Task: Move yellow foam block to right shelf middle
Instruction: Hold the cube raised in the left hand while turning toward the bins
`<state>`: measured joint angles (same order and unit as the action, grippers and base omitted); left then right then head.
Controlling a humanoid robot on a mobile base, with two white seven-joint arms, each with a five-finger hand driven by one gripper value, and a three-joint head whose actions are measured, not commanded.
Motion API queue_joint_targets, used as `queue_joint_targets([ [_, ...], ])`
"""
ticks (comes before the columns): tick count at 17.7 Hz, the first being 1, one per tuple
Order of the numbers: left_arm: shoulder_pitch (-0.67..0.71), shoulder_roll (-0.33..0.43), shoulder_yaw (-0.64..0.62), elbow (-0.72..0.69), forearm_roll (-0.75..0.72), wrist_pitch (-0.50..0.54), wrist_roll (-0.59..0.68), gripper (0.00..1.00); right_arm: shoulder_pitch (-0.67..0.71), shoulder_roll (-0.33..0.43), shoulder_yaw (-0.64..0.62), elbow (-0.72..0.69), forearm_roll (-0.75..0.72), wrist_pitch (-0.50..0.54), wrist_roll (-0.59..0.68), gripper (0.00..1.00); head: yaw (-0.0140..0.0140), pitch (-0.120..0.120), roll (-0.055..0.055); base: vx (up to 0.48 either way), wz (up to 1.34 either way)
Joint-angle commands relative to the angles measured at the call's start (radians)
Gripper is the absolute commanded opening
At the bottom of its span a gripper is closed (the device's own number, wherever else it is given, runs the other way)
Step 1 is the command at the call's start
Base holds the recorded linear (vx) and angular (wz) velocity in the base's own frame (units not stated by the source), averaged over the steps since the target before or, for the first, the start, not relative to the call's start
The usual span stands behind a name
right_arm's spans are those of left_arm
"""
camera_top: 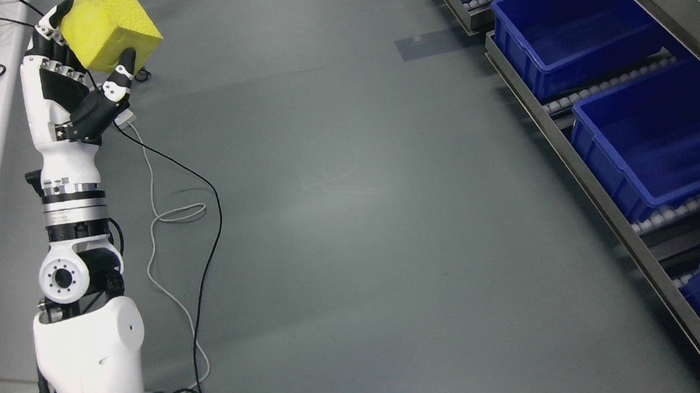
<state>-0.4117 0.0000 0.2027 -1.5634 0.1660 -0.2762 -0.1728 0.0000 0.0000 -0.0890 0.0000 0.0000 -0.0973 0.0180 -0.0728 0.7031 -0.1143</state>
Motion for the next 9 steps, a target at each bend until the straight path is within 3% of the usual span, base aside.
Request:
queue_joint_targets([
  [1, 0.001, 0.017, 0.000, -0.001, 0.000, 0.002, -0.001, 0.46, -0.003, -0.017, 0.000, -0.017, 0.000, 0.001, 0.000, 1.00, 0.0000, 0.000, 0.000, 0.430, 0.00],
  [9, -0.004, 0.017, -0.005, -0.001, 0.001, 0.012, -0.001, 0.46, -0.002, -0.017, 0.000, -0.017, 0.000, 0.001, 0.000, 1.00, 0.0000, 0.000, 0.000, 0.422, 0.00],
])
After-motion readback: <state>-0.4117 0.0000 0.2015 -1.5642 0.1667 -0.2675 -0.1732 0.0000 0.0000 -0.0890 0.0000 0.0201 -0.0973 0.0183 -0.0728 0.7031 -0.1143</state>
